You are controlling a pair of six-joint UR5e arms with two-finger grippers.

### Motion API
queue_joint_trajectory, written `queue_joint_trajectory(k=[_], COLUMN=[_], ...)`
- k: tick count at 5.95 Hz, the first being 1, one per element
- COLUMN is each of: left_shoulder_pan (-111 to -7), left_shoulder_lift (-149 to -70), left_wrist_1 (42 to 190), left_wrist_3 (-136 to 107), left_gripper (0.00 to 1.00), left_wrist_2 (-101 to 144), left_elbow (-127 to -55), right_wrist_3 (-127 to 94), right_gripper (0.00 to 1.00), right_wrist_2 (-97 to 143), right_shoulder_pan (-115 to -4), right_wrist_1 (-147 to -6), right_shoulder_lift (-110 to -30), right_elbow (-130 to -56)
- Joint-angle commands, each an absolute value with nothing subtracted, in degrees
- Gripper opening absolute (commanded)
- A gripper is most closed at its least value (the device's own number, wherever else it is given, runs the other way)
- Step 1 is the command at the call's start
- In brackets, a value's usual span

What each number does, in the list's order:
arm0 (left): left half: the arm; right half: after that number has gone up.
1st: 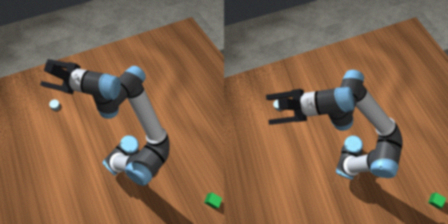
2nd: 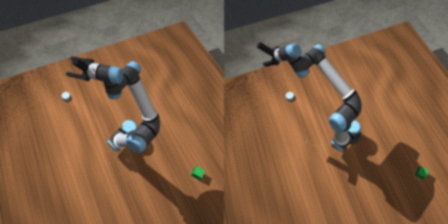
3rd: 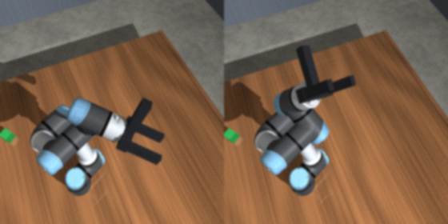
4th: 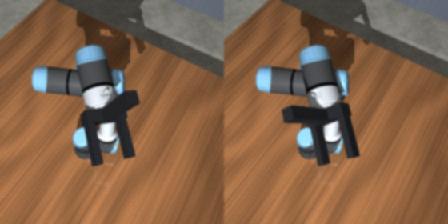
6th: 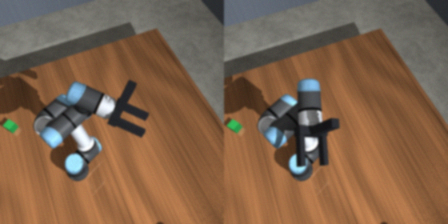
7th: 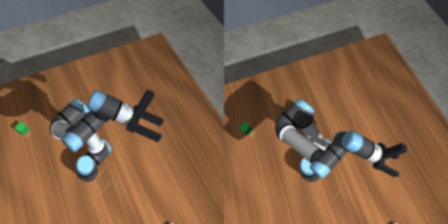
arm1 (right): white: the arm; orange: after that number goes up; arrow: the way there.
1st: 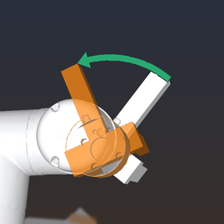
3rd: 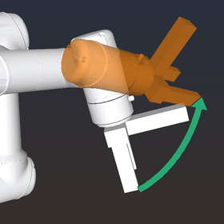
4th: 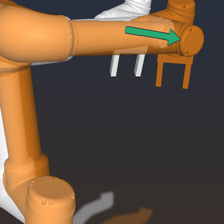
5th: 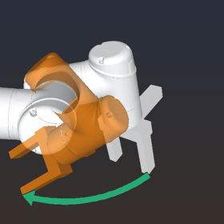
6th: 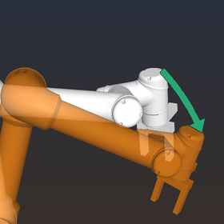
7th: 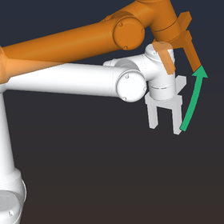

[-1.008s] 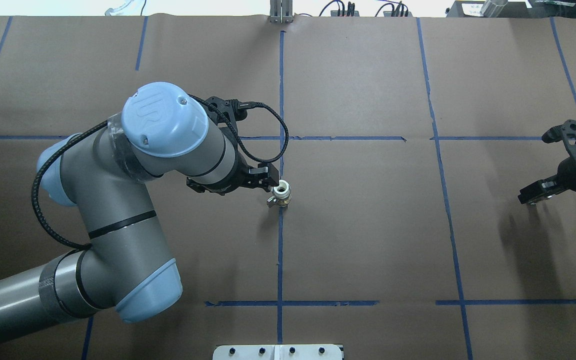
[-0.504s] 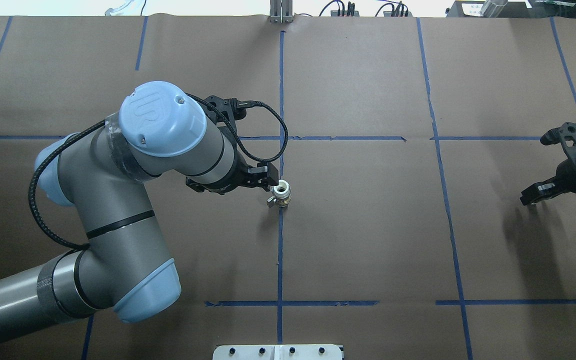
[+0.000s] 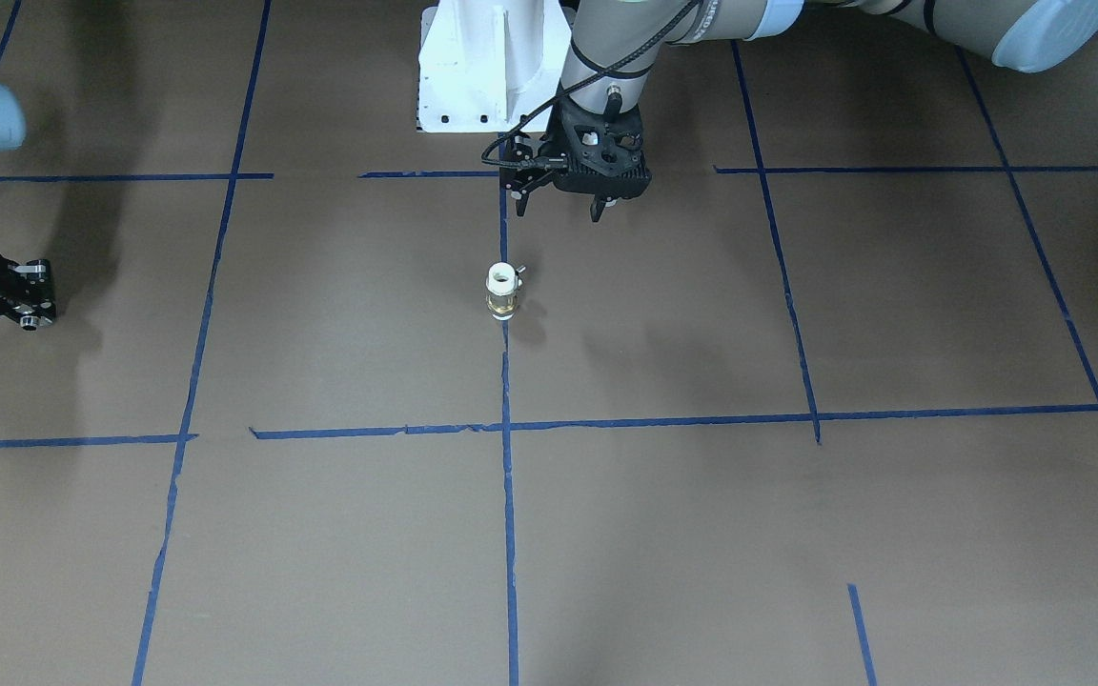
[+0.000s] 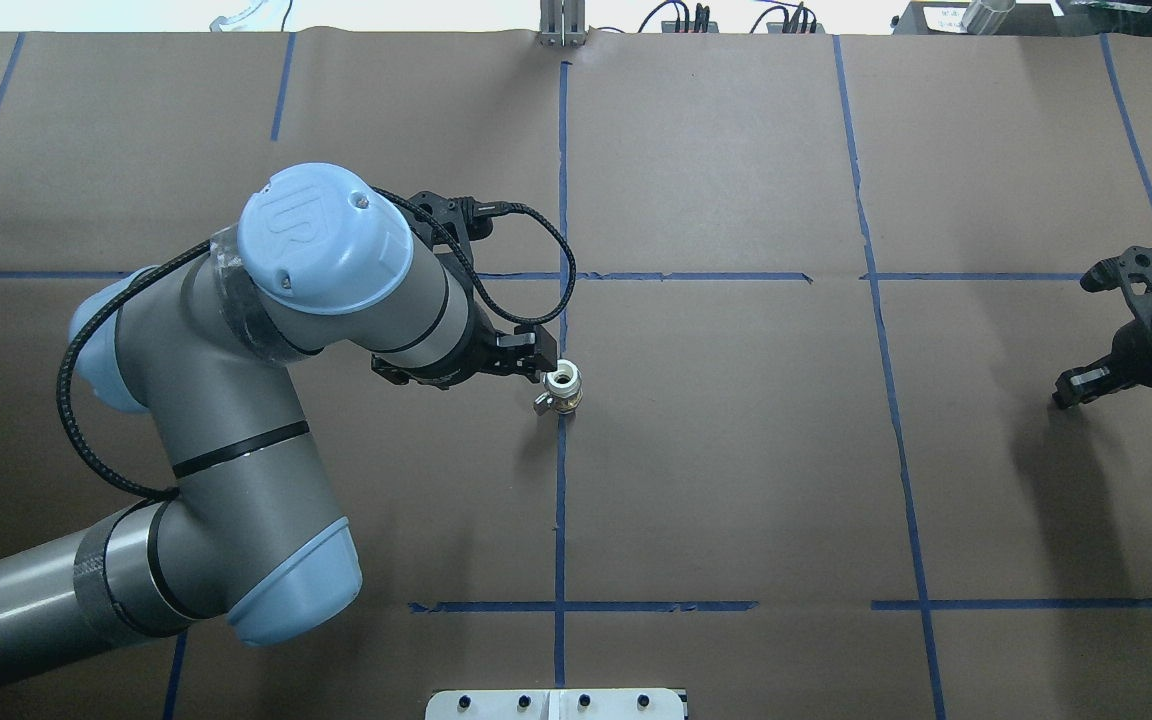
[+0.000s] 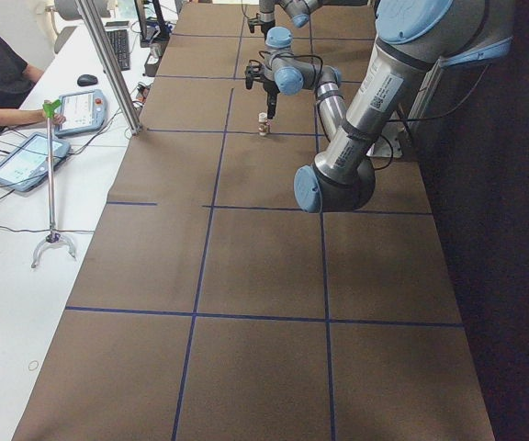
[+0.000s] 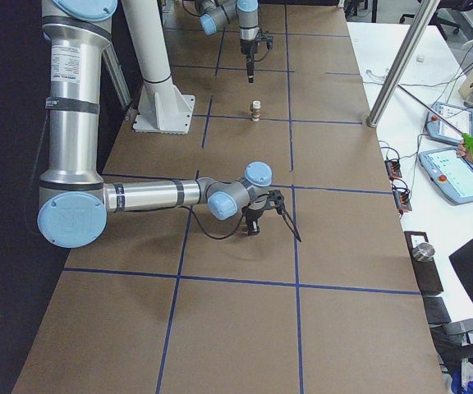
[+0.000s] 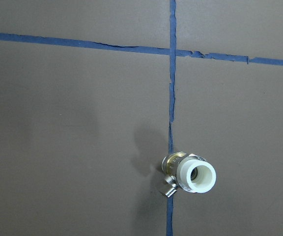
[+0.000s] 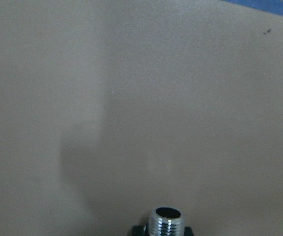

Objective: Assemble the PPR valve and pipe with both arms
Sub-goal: 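Carry the chrome tee above the valve while the left gripper withdraws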

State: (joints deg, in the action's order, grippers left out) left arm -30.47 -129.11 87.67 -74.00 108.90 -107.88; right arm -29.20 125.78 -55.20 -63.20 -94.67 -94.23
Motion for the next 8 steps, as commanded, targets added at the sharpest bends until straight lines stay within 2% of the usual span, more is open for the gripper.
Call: queue_joint_trajectory(k=[1, 3, 5, 7, 8], left_shoulder_pan=[-30.50, -30.67, -30.76, -31.11, -31.20], left_shoulder_lift=[-129.11, -127.20, -122.10, -117.01, -115.94], left_wrist_1=[87.71, 87.63, 87.98, 88.07, 88.07], left_wrist_3=[-74.00, -74.00, -73.92, -73.39, -73.39], left_gripper=[0.93, 0.93, 0.93, 0.93, 0.93], left_wrist_2=[108.81, 108.81, 108.90, 108.90, 108.64], left_elbow=[-107.93, -110.72, -115.82, -118.81, -119.26], right_wrist_3=[-29.70, -45.14, -68.80, -77.49, -81.87], right_gripper=[0.00, 0.00, 0.00, 0.00, 0.00], right_wrist_2=[125.68, 125.69, 121.41, 115.60, 114.71], right_shoulder_pan=[-55.28, -50.49, -40.22, -35.09, -34.81], right_wrist_1=[-63.19, -63.89, -65.73, -81.22, -82.69], right_shoulder_lift=[-93.70, -87.84, -73.47, -57.03, -51.12], right_elbow=[-96.49, -104.64, -104.77, -103.80, -100.58])
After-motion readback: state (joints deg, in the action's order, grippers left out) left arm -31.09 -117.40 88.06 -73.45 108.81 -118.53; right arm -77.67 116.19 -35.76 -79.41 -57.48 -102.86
